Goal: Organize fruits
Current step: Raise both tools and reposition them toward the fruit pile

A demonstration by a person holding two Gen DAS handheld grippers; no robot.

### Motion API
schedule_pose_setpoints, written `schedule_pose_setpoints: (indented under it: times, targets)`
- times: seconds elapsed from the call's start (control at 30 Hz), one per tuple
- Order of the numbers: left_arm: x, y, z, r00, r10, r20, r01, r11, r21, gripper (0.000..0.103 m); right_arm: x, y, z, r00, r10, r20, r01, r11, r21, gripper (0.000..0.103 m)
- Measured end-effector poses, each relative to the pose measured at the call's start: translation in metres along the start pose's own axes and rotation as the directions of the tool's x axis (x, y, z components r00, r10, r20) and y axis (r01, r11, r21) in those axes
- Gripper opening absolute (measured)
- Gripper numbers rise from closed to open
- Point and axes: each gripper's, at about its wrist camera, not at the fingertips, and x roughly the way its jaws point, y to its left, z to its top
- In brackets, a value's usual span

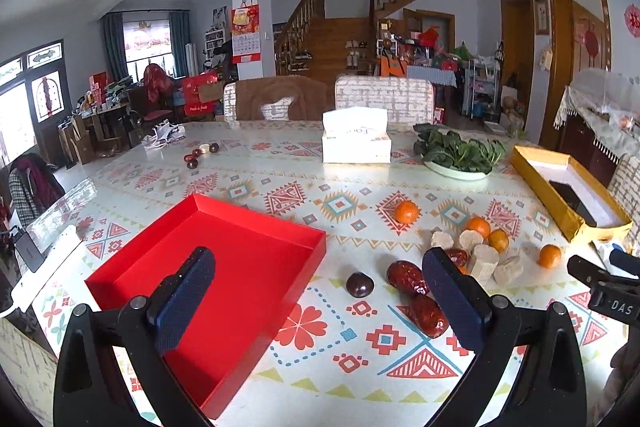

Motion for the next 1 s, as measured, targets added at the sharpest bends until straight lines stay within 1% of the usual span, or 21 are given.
schedule_pose_setpoints:
  times: [0.13,0.27,0.63,0.77,0.93,1.0]
  targets:
    - [0.008,-0.006,-0.003,1.0,0.009,-0.022,-0.009,1.0,0.019,0.103,0.002,0.0,0.0,0.999,0.033,-0.006,-0.033,0.999,0.002,0.101]
    - [0.017,-0.012,-0.005,0.999,0.019,-0.041,-0.018,0.999,0.036,0.103,0.005,0.0,0.0,0.999,0.046,-0.007,-0.046,0.999,-0.003,0.101]
    - [0.031,-0.017,-0.007,0.998,0.019,-0.065,-0.016,0.999,0.036,0.103,0.018,-0.004,-0.002,0.996,0.086,-0.017,-0.086,0.996,0.025,0.101]
    - [0.043,-0.02,-0.009,0.996,0.018,-0.093,-0.015,0.999,0.036,0.103,0.022,-0.004,-0.002,0.995,0.099,-0.021,-0.099,0.995,0.03,0.101]
    - [0.054,-0.025,-0.015,0.993,0.005,-0.122,0.001,0.999,0.049,0.103,0.028,-0.005,0.0,0.992,0.122,-0.033,-0.121,0.992,0.025,0.101]
    - [0.058,-0.028,-0.02,0.99,-0.015,-0.141,0.023,0.998,0.056,0.103,0.031,-0.005,0.001,0.991,0.128,-0.037,-0.128,0.992,0.021,0.101]
